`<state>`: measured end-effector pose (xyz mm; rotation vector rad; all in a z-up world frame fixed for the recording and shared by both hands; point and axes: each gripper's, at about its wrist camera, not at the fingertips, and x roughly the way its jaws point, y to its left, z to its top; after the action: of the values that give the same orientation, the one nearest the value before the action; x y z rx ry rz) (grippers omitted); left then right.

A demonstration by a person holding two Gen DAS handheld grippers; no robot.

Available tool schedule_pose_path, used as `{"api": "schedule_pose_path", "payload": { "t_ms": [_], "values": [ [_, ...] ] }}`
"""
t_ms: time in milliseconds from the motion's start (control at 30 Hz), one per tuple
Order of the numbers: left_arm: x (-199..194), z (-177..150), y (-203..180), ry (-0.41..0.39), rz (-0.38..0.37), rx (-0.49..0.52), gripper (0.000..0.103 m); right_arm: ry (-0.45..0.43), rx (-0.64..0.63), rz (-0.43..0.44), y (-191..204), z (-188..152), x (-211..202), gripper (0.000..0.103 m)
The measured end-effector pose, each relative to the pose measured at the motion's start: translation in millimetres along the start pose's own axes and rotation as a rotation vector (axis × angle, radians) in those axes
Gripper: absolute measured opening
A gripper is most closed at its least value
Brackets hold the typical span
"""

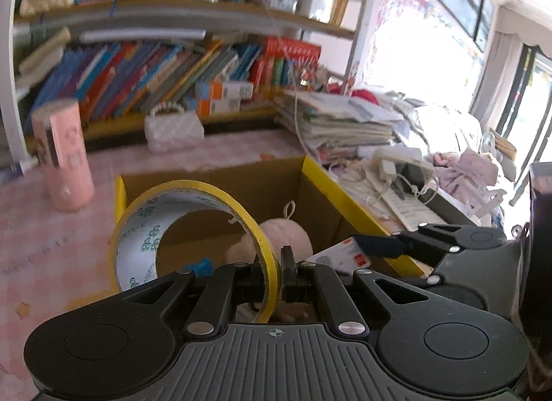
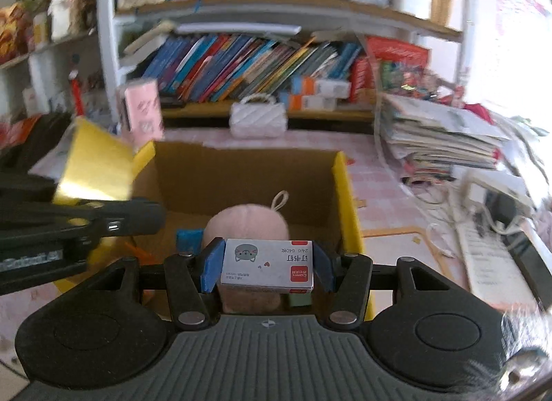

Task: Organize objects
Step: 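Open the left tool releasing the tape while the right tool releases the small box into the box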

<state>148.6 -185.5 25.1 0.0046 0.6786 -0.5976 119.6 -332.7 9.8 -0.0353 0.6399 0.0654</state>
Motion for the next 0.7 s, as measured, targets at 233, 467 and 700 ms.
{"api": "schedule_pose_path", "payload": {
  "t_ms": [233,467,700],
  "values": [
    [29,-7,12,0.098,-0.002,-0.102,0.006,0.072,-0.057,0.082,1,-1,28,0.052],
    [38,-13,22,0.128,0.011,-0.185,0.006,0.103,-0.065,0.136,-4,-1,38,0.052],
    [39,-15,22,0.124,0.028,-0.226,0.007,0.125,-0.069,0.157,-5,0,42,0.052]
  ]
}}
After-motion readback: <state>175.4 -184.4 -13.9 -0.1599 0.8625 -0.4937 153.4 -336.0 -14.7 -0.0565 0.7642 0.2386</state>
